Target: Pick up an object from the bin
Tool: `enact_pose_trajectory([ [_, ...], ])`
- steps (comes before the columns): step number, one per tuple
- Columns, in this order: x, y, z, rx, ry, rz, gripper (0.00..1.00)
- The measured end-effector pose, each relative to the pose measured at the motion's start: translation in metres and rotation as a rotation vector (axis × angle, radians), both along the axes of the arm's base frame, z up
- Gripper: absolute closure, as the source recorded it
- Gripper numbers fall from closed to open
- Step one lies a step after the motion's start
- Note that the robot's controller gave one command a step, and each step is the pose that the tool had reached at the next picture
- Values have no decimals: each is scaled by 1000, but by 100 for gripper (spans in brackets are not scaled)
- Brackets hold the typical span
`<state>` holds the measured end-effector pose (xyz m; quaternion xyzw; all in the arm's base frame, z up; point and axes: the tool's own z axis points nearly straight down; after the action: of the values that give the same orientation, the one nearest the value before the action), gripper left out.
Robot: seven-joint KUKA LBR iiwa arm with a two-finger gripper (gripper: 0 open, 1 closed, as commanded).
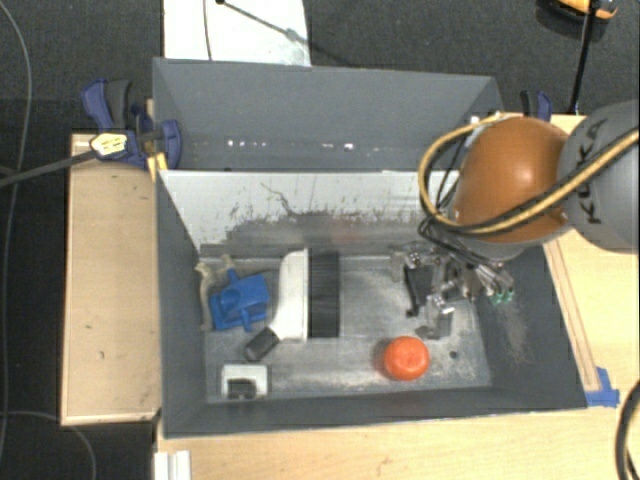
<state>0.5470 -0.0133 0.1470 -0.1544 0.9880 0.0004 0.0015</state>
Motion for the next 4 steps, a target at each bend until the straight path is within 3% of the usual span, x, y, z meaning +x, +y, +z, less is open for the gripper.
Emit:
enact_pose_trajectory([
  [1,-34,-27,-25,0,-7,89,0],
  [2,-49,-32,-40,-2,1,157,0],
  [3,-41,-25,-58,-1,-6,363,0],
  [4,-42,-10,-70,-2,0,442,0],
])
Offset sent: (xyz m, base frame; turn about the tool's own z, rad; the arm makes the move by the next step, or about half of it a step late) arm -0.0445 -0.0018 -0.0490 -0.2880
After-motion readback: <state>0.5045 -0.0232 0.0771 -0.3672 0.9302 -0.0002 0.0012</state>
